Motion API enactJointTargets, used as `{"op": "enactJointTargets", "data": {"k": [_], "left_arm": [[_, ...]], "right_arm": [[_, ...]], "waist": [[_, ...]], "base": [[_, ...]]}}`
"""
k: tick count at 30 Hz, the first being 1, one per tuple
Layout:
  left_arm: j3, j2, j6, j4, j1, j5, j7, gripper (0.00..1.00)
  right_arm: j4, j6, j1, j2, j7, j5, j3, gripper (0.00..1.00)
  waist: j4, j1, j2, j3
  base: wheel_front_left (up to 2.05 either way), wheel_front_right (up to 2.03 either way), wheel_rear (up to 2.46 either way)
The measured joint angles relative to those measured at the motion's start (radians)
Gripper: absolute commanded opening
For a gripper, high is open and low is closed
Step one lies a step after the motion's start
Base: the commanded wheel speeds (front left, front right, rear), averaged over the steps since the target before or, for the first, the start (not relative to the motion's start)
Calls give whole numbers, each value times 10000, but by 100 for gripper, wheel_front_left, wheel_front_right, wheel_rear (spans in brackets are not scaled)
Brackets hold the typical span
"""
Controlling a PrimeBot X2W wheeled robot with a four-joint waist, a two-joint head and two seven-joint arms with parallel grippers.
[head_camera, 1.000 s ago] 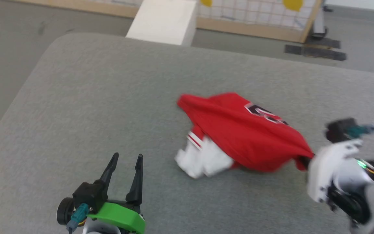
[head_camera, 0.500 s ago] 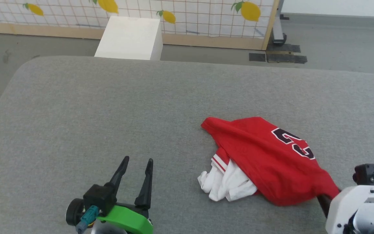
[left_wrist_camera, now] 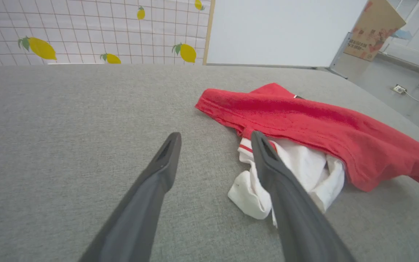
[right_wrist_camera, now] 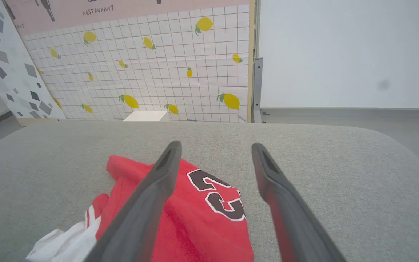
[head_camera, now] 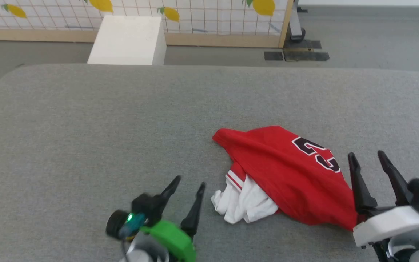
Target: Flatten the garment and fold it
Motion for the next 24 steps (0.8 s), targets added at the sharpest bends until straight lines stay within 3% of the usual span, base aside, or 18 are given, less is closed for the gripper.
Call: {"op": "enactJointTargets", "data": {"k": [4,11,13,19,24], "left_arm": [[-823,130,-12,278,-1020,-334,1613,100],[-1837,387,-27,1101,-2987,-1358,5317,100],[-1860,441,-27,1402,-3403,-1448,5944,100],[-1925,447,-27,2224,-4226,-1948,6932,100],[-2727,577,-27,2378,-4579,-2706,7118,100]], "right_arm": [[119,0,133,236,-832,-25,-222,100],[222,0,68,311,-1104,-199,-153,100],[261,0,31,313,-1103,-199,-132,100],[445,0,-112,316,-1260,-113,-81,100],[755,0,-138,318,-1338,-77,-98,100]], "waist": [[-147,0,0,244],[-528,0,0,685],[-658,0,0,800],[-1020,0,0,1193],[-1234,0,0,1513]], "base": [[0,0,0],[0,0,0],[0,0,0],[0,0,0],[0,0,0]]}}
